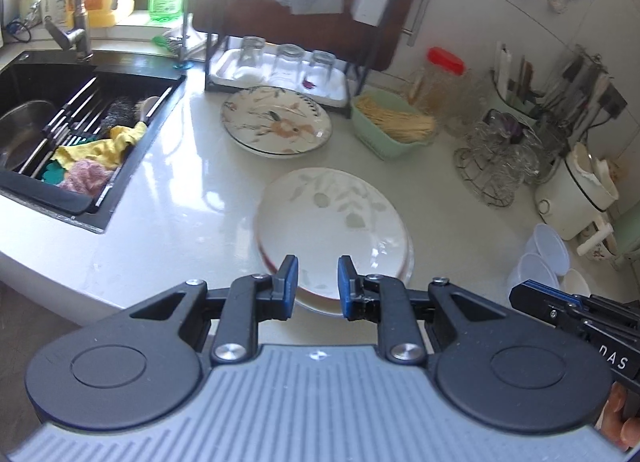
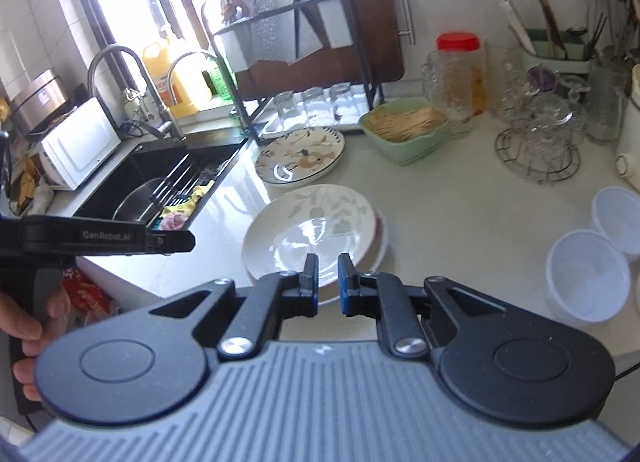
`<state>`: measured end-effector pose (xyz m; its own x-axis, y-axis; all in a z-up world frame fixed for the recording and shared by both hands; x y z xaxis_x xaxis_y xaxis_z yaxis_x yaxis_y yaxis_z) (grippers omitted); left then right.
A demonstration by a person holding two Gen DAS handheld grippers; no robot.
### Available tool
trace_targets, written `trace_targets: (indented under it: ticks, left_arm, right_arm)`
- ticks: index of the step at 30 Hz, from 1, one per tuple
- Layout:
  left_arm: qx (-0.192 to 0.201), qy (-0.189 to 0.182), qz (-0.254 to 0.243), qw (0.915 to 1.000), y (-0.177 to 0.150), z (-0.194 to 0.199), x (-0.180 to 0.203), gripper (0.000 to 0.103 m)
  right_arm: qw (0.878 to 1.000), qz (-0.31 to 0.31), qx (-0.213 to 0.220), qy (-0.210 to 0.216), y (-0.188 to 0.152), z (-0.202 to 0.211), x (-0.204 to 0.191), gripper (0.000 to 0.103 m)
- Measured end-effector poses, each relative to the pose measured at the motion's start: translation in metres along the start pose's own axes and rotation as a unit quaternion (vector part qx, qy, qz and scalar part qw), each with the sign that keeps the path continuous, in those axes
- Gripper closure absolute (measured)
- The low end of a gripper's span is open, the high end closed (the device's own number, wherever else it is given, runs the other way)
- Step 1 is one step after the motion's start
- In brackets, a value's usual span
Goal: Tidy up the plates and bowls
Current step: 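Lower the leaf-pattern plate onto the rose-pattern plate with the left tool, then open the left tool and withdraw from the stacked plates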
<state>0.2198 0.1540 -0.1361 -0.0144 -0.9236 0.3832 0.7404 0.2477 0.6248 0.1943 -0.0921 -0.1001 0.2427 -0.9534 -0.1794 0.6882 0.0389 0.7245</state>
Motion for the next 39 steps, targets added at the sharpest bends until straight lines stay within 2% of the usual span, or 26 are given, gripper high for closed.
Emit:
trace_targets:
  ticks: [9,15,24,27,39]
  left_arm:
    - [0.006,-0.003,-0.008,1.0000,0.031,0.000,-0.038,0.075]
    - [0.010,-0.012,-0.025,0.9996,0.049,-0.006,-0.054,0.075]
    - [-0.002,-0.017,-0.019,0.9997,0.071,-0.022,-0.083,0.072]
    - [-0.003,-0.019,-0.025,0.9995,0.083,-0.027,-0.092,0.065]
    - [-0.028,-0.026,-0.056,0.9977,0.131,-0.071,-0.122,0.057]
  right_arm:
    - [1.000,0.017,-0.008,0.005,0.011,-0.022,-0.046,0.090]
    - [0.999,0.039,0.004,-0.006,0.031,-0.027,-0.055,0.090]
    - [0.999,-0.039,-0.027,-0.002,0.033,-0.075,-0.057,0.090]
    - [0.998,-0.053,-0.034,-0.005,0.037,-0.089,-0.062,0.089]
    - [0.995,-0.085,-0.045,-0.039,0.060,-0.138,-0.075,0.090]
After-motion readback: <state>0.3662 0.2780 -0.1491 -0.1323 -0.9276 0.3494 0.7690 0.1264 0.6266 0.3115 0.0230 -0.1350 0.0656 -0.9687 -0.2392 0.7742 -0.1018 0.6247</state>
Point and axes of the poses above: each gripper's, at about its wrist camera, not at the fingertips, and z roughly against the way its jaws point, x to its right, y to its top, the point moved 5 cm from there along -z, roughly the way its jaws point, and after that the axes turned 11 degrees about -y, right-handed, at the moved point
